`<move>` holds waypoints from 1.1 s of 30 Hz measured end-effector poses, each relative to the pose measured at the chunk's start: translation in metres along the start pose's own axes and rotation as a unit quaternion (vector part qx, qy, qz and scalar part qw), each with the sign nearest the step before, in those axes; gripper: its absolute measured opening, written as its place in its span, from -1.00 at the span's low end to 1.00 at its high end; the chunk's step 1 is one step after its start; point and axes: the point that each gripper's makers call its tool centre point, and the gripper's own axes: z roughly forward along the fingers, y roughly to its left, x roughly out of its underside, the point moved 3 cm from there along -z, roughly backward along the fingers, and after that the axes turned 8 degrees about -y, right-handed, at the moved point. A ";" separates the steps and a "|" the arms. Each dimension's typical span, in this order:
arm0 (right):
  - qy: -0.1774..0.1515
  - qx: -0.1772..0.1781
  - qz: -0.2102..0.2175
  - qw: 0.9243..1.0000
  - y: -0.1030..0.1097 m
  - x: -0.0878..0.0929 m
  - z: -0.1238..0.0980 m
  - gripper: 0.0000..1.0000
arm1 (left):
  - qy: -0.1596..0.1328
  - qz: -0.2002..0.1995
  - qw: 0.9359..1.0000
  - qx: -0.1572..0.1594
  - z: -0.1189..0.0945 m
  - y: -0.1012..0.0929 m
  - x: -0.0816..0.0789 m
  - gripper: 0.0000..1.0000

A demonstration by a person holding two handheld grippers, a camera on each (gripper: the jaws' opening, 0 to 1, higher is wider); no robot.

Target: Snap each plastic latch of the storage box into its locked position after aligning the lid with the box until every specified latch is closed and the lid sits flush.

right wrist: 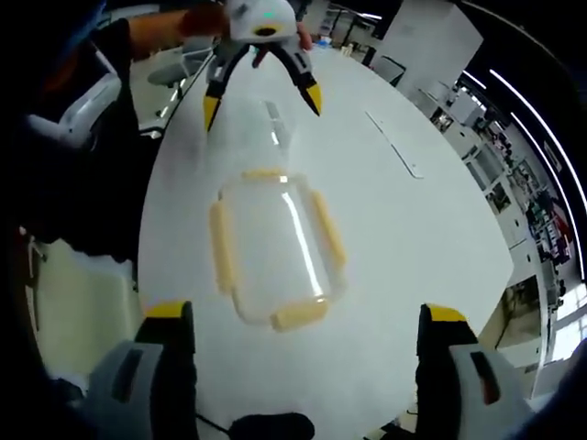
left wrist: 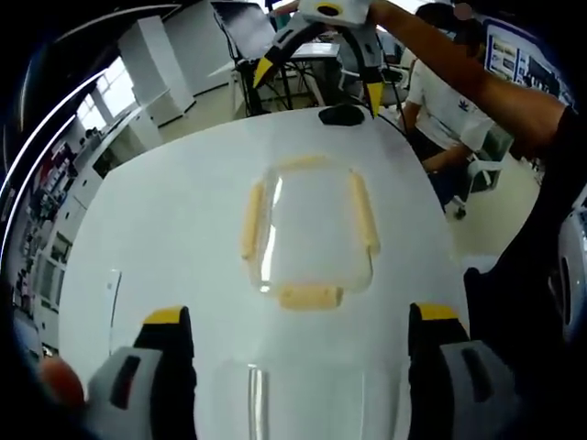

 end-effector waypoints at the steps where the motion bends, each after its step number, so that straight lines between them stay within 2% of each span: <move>1: -0.003 -0.002 0.001 1.000 0.001 -0.001 0.001 1.00 | 0.001 0.000 1.000 0.000 0.000 0.000 0.001 0.91; 7: -0.001 -0.012 0.002 1.000 -0.002 0.004 0.005 1.00 | 0.005 -0.004 1.000 0.001 0.003 -0.001 0.003 0.89; 10: -0.017 -0.020 0.009 1.000 -0.006 0.002 0.008 1.00 | 0.006 -0.006 1.000 0.002 0.005 -0.001 0.003 0.86; 18: -0.024 -0.027 0.012 0.999 -0.007 0.002 0.008 1.00 | 0.010 -0.005 1.000 -0.001 0.007 0.000 0.003 0.82; 27: -0.008 -0.051 0.018 0.999 -0.005 0.007 0.026 0.91 | 0.014 -0.005 1.000 0.008 0.012 -0.005 0.005 0.87; 31: -0.006 -0.054 0.022 0.998 -0.003 0.010 0.029 0.93 | 0.016 -0.005 1.000 0.010 0.013 -0.007 0.006 0.91; 33: -0.006 -0.052 0.021 0.998 -0.003 0.010 0.030 1.00 | 0.016 -0.007 1.000 0.011 0.013 -0.007 0.006 0.92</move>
